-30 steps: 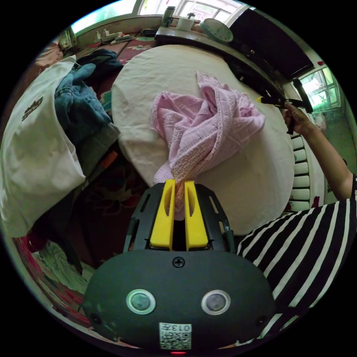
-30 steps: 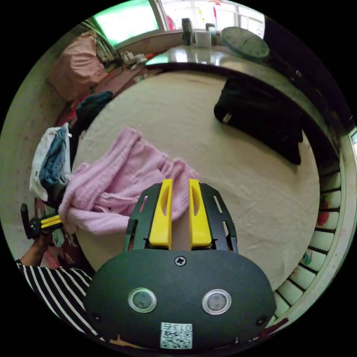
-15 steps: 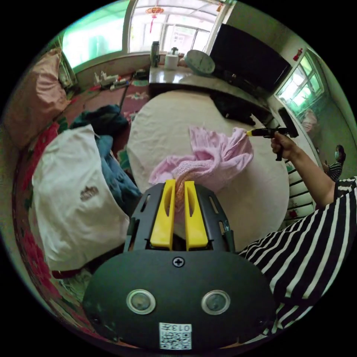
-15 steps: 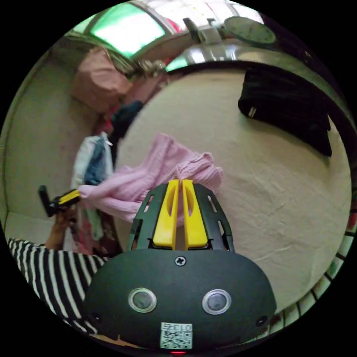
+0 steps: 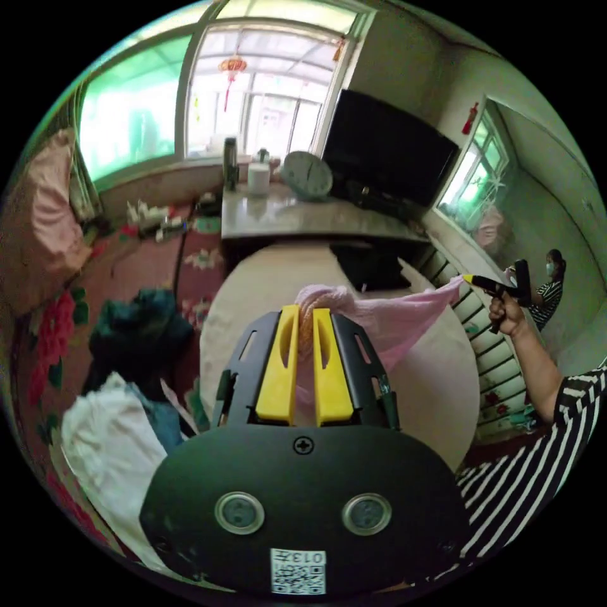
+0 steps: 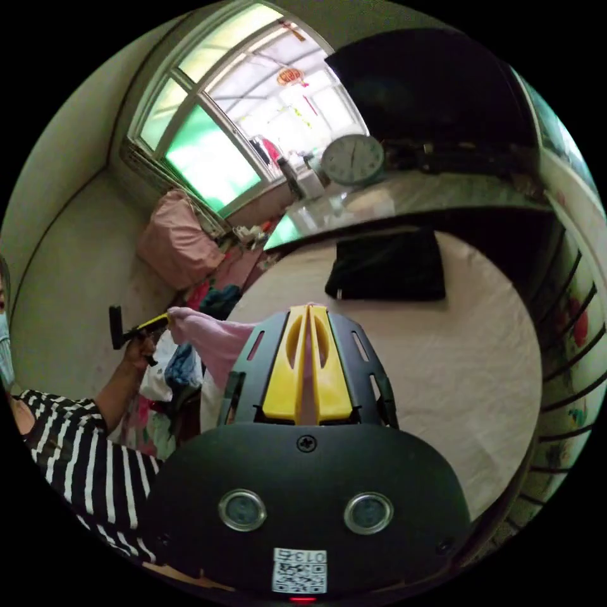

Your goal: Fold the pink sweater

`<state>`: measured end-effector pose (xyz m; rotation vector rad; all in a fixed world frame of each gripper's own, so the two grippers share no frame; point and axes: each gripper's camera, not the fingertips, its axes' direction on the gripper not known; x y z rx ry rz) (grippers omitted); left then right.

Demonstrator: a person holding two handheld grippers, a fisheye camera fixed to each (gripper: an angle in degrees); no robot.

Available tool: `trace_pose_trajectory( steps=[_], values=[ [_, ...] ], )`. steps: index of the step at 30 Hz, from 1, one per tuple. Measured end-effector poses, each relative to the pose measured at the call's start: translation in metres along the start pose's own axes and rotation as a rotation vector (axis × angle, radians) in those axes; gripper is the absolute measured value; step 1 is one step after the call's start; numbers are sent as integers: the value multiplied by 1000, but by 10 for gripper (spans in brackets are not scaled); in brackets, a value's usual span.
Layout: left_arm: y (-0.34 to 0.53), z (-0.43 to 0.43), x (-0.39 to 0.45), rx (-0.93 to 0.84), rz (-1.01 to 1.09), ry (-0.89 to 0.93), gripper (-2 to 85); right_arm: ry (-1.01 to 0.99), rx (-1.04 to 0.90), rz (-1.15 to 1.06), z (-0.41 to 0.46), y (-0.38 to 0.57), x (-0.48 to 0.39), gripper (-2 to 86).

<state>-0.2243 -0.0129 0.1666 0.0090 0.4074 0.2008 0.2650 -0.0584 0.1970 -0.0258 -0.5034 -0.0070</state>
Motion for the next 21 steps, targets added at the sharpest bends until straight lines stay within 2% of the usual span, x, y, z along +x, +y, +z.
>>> trace_pose_trajectory(
  steps=[3,5,7,9,12,15,20,21],
  values=[
    [-42,-47,30,215,108,-55,16,34,207,-91,-50,-15,-19,3],
    [-51,-82,47,350,160,-29,17,15,323,-122,-85,-12,-27,3],
    [-45,-96,60,395,217,-6,17,16,412,-187,-124,6,-38,3],
    [-33,-90,73,351,265,4,18,51,398,-212,-140,27,-41,3],
    [1,-54,92,188,324,9,20,119,282,-170,-138,74,-34,3],
    [49,-3,106,-22,306,61,21,173,134,-11,-115,130,-19,3],
    [156,109,128,-459,295,3,22,331,-236,119,-36,218,-2,2],
    [167,121,129,-503,296,2,22,359,-340,139,-13,235,4,1]
  ],
)
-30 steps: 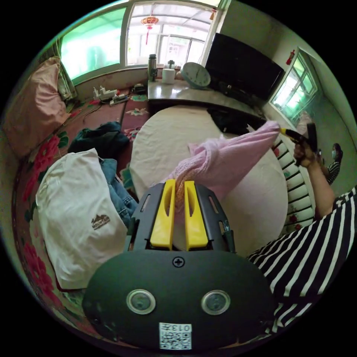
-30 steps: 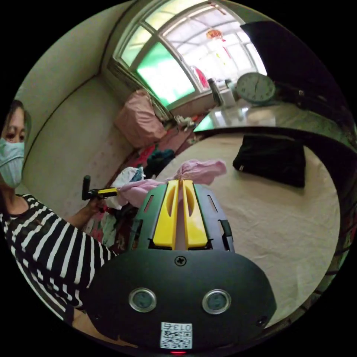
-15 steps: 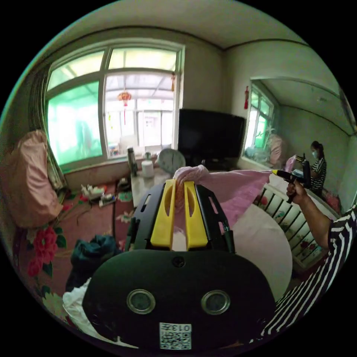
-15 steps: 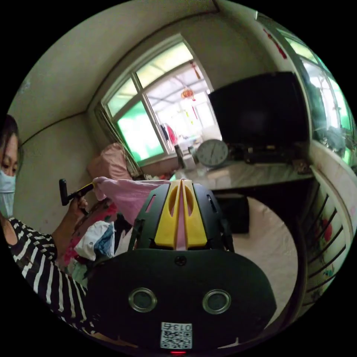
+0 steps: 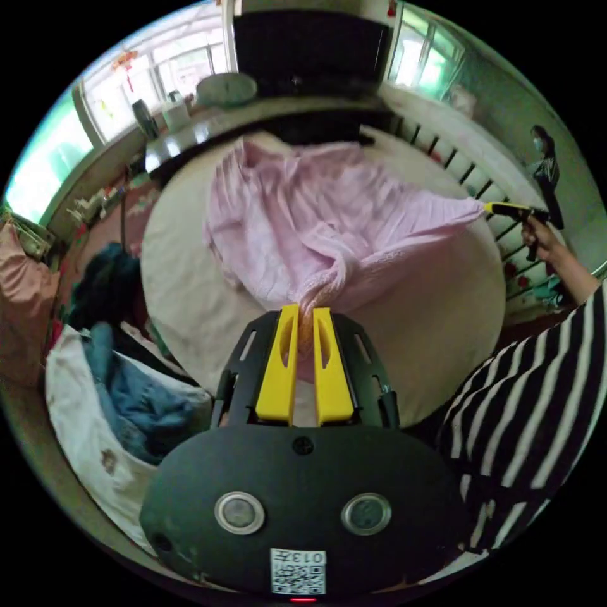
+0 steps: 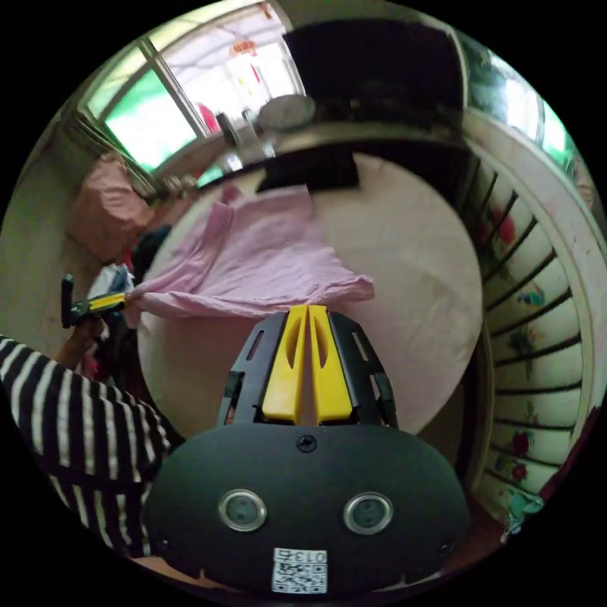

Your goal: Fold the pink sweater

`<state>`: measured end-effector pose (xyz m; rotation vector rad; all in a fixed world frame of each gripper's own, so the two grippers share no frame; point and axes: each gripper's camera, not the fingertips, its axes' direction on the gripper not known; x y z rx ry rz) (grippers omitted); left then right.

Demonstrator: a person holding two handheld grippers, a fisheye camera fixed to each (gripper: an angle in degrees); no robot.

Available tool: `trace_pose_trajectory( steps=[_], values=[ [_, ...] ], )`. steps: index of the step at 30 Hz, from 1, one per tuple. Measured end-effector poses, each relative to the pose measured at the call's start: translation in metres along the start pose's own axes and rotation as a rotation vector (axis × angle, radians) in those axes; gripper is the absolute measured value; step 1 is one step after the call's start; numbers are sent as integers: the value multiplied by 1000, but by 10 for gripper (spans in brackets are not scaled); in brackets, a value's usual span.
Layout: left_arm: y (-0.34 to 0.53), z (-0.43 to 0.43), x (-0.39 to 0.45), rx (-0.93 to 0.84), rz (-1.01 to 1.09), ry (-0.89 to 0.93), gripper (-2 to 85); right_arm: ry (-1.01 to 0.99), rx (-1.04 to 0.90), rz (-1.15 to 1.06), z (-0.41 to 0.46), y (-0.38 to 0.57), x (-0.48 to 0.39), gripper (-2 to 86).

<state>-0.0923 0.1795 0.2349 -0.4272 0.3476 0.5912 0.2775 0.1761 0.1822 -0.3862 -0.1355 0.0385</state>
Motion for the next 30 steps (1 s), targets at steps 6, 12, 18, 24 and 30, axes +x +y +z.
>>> trace_pose_trajectory(
  steps=[6,12,18,24,30],
  values=[
    [-5,19,19,-25,11,-56,22,125,-92,-14,31,15,-14,1],
    [11,5,43,9,82,-143,25,227,-64,-136,2,34,-42,1],
    [38,65,40,-162,26,-84,49,213,-253,-140,50,73,-53,12],
    [33,18,9,-12,-141,-27,105,213,-199,-212,28,65,-59,78],
    [-20,65,23,-36,-89,83,121,-69,-89,-433,64,-19,-115,89]
  ],
)
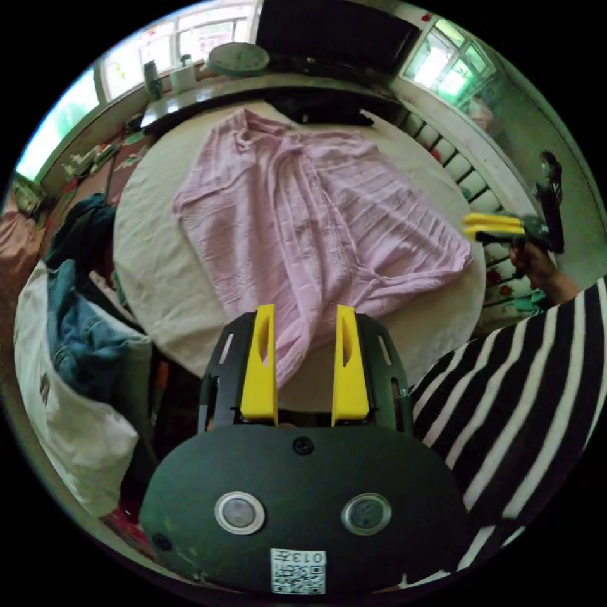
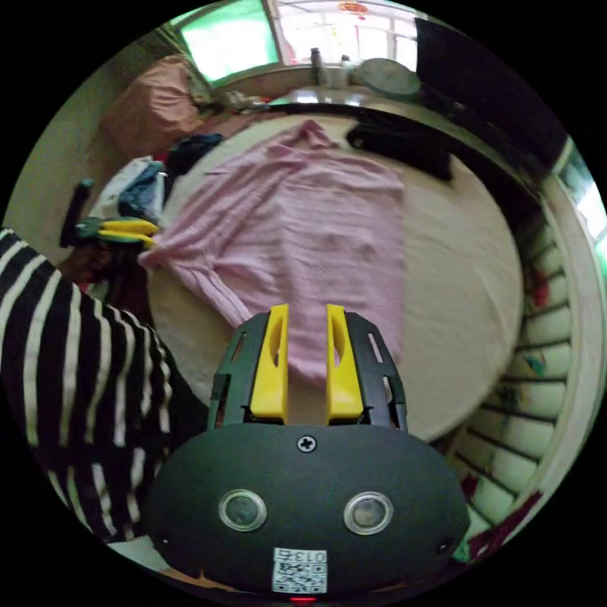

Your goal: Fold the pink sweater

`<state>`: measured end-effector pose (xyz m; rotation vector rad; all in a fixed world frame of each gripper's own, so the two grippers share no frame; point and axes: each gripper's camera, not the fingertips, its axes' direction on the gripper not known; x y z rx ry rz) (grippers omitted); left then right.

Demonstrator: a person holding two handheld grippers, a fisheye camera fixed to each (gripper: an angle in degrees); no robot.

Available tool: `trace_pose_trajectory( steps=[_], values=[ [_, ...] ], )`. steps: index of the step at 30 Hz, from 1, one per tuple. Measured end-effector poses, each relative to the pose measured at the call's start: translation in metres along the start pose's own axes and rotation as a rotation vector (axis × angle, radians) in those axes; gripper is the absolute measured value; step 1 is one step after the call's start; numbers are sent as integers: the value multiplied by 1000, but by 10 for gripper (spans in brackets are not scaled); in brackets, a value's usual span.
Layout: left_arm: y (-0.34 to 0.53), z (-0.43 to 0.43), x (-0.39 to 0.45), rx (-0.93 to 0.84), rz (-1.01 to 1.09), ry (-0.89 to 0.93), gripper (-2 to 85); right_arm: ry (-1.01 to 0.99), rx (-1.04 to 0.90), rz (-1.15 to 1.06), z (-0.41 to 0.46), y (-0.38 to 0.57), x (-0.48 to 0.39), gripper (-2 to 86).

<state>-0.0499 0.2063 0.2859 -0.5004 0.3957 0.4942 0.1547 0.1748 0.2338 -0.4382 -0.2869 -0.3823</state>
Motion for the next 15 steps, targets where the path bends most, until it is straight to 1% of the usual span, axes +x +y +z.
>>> trace_pose_trajectory(
  steps=[1,2,4,8,10,12,13,15],
  values=[
    [-6,16,2,-48,3,-18,110,-68,9,-43,18,-25,-6,89],
    [-11,27,1,-92,3,-16,61,-102,12,-58,26,-37,-8,89],
    [-12,29,0,-83,41,-17,29,-193,2,-75,58,-83,-11,87],
    [-3,16,-5,-33,125,4,15,-267,-74,-79,100,-135,-14,74],
    [4,14,-8,-35,150,-5,12,-295,-132,-108,117,-151,-22,41],
    [11,14,-12,-40,161,32,12,-298,-170,-135,119,-153,-30,24],
    [18,15,-15,-53,161,43,12,-337,-134,-184,111,-146,-37,19],
    [31,21,-18,-87,165,59,12,-372,-131,-246,102,-128,-48,15]
  ],
)
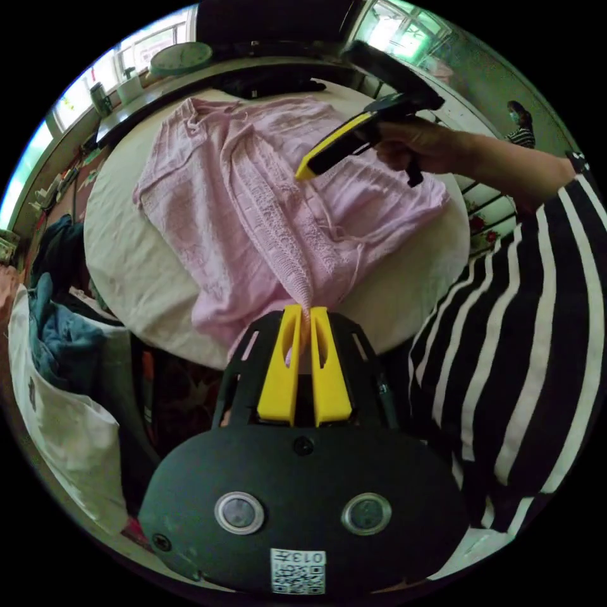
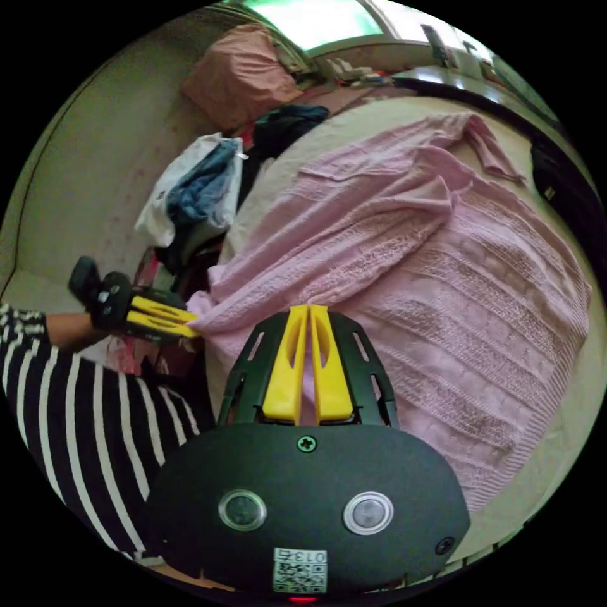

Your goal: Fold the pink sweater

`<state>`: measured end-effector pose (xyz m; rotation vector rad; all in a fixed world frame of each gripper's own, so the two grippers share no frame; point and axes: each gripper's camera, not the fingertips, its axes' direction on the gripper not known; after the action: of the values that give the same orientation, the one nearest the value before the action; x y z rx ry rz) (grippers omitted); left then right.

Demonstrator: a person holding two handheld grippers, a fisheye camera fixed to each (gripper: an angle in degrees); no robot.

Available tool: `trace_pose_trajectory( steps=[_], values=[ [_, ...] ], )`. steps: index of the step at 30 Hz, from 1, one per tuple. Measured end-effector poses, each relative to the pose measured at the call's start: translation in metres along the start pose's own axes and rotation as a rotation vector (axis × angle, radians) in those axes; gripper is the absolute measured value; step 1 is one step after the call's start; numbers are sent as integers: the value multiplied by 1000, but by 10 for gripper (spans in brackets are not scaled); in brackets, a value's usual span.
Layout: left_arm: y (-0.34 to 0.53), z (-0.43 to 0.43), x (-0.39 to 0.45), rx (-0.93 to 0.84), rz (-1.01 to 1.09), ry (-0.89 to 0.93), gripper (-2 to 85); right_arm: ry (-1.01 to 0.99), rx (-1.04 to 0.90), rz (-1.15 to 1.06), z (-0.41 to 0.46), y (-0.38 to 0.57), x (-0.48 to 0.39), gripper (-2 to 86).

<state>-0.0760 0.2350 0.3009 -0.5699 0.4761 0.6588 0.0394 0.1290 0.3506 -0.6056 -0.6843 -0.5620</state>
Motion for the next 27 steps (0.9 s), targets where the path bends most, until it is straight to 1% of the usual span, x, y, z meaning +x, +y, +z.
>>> trace_pose_trajectory(
  steps=[2,4,5,8,9,10,11,12,13,14,15,16,17,20,23,26,27],
  values=[
    [19,18,0,-82,6,41,14,-28,-46,-53,5,22,-19,14],
    [31,30,2,-157,29,72,17,-87,-131,-81,17,53,-39,14],
    [36,32,-2,-189,23,108,20,-80,-138,-92,19,61,-43,15],
    [36,0,-24,-115,-14,226,37,-51,-57,-73,-4,84,-44,27],
    [34,-9,-29,-97,-12,222,42,-5,10,-25,-23,88,-33,37],
    [27,-28,-42,-59,-22,171,51,91,73,42,-45,91,-17,48],
    [19,-42,-59,-22,-74,109,58,155,97,82,-56,92,-6,54],
    [14,-47,-71,-8,-120,81,59,270,147,146,-77,93,15,67],
    [2,-55,-93,35,-210,54,63,366,192,218,-95,92,38,76],
    [-11,-61,-116,107,-312,44,66,401,205,251,-103,90,51,79],
    [-18,-62,-126,143,-358,47,68,447,226,294,-115,84,74,83],
    [-34,-61,-144,204,-428,61,72,476,237,326,-125,76,96,86],
    [-52,-53,-160,198,-496,45,78,487,237,339,-128,70,107,87],
    [-96,-24,-188,122,-569,-53,95,519,228,345,-137,36,151,93],
    [-127,-9,-204,69,-593,-125,107,529,176,313,-136,-1,184,99],
    [-145,-5,-210,58,-602,-130,105,522,141,297,-129,-27,209,100],
    [-147,-4,-210,49,-604,-134,104,526,96,287,-122,-34,216,101]
  ],
)
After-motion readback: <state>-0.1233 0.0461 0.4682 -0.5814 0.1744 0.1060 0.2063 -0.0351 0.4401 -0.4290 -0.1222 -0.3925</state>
